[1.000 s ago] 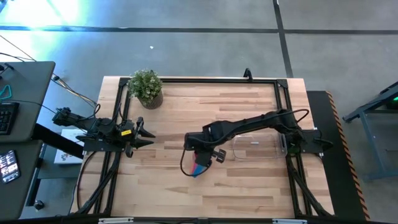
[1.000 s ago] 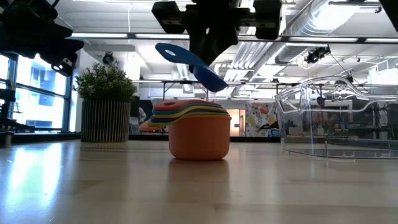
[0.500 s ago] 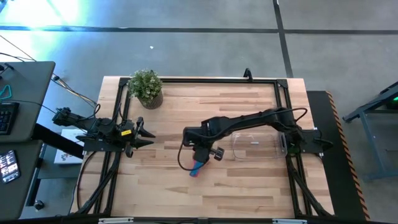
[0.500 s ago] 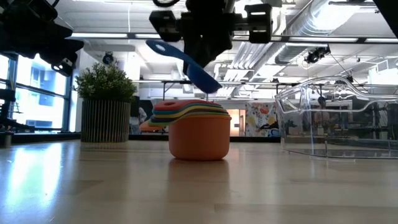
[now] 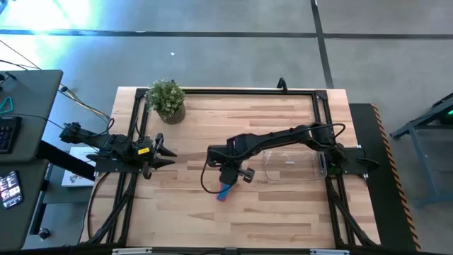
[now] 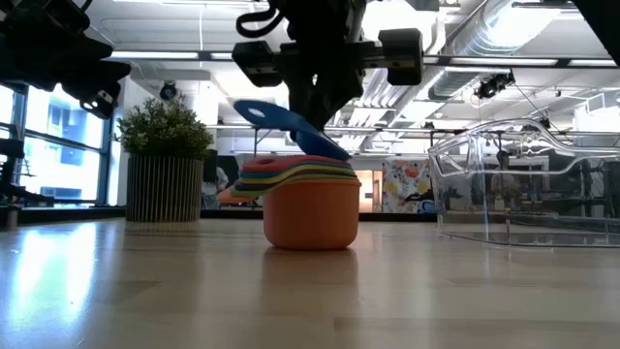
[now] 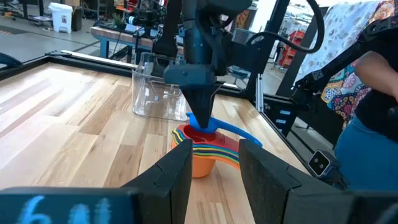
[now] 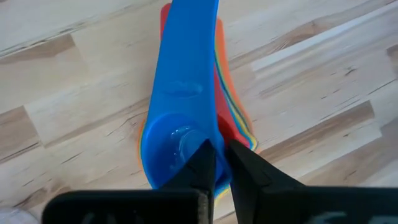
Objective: Nest measuring cups in basket
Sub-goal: Stack the dark blue measuring cup on top of the red measuring cup, then put the stacked measuring cups into the transparent bin
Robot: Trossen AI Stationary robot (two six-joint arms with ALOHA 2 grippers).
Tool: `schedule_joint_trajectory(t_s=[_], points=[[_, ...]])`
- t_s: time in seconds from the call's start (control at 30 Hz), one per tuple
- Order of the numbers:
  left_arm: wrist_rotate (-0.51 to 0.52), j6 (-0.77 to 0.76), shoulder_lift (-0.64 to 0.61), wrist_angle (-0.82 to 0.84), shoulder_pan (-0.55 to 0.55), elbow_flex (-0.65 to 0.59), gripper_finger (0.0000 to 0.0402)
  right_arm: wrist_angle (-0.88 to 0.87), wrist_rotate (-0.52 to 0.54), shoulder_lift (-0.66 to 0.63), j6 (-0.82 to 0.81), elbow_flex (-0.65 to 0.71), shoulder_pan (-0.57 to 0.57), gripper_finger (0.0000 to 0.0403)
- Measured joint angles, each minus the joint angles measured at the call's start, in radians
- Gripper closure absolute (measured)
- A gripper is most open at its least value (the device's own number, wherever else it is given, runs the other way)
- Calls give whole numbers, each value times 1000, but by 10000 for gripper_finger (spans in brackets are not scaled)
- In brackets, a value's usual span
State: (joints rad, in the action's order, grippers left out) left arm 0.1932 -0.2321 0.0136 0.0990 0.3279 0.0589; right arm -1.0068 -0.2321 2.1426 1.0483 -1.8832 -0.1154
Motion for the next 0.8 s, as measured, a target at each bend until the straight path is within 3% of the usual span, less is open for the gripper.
schedule_joint_trajectory(t_s=[0.63,0.8], points=[[0,0,0,0,0,0,280,31,15,-1,2,0,3,297],[0,0,0,0,0,0,280,28,15,-7,-86,0,3,261]])
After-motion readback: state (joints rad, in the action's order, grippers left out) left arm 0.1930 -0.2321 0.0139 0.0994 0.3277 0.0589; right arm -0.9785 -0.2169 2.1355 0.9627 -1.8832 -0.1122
